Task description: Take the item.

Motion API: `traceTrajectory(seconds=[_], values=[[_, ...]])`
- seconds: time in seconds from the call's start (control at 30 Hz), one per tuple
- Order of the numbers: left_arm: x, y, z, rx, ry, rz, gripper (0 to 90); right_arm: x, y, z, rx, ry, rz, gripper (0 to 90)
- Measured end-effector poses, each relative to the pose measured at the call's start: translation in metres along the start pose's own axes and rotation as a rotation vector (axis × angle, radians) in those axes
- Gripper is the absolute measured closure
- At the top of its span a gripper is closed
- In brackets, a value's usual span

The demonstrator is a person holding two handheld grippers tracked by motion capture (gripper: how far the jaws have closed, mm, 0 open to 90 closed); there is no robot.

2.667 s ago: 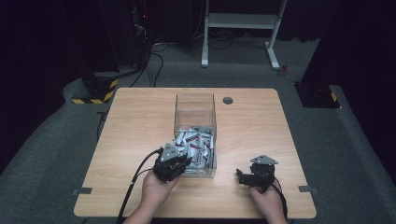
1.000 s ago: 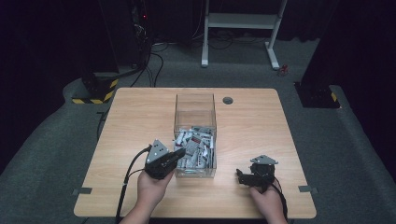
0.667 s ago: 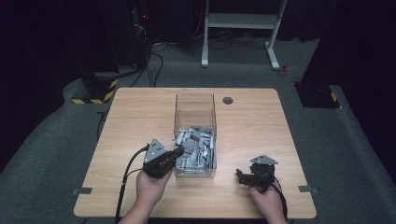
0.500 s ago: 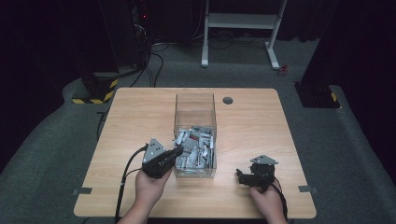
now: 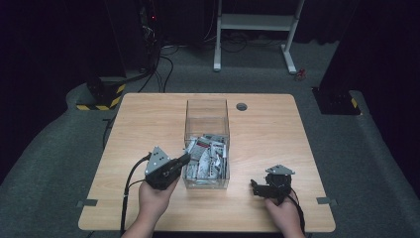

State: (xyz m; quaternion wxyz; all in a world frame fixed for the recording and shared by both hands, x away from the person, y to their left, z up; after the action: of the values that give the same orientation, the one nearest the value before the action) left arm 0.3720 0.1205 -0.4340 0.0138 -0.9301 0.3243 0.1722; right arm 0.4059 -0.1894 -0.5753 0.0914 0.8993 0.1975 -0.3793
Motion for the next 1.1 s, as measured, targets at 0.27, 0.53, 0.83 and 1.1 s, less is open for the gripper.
traceTrajectory(seconds=[0.27,0.53,0.83,1.1], values=[[-0.011,-0.007,-0.001,-0.001,0.011,-0.019,90.0,0.000,0.000,0.000,0.000,0.000,0.000,8.2],[-0.020,-0.011,0.001,0.003,0.015,-0.032,90.0,0.000,0.000,0.000,0.000,0.000,0.000,8.2],[-0.030,-0.019,0.002,-0.011,0.025,-0.045,90.0,0.000,0.000,0.000,0.000,0.000,0.000,8.2],[-0.039,-0.028,0.005,-0.014,0.029,-0.073,90.0,0.000,0.000,0.000,0.001,0.000,0.000,8.1]])
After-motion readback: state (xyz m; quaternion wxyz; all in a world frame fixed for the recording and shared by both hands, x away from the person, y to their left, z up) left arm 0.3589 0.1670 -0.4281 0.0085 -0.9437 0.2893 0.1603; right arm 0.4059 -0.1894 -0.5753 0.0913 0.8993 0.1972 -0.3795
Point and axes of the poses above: each handheld gripper's, and its own axes: x roughly forward along the jaws, z roughly out of its underside, y roughly to its right, the point moved 7 cm from there along x, roughly forward along the jaws
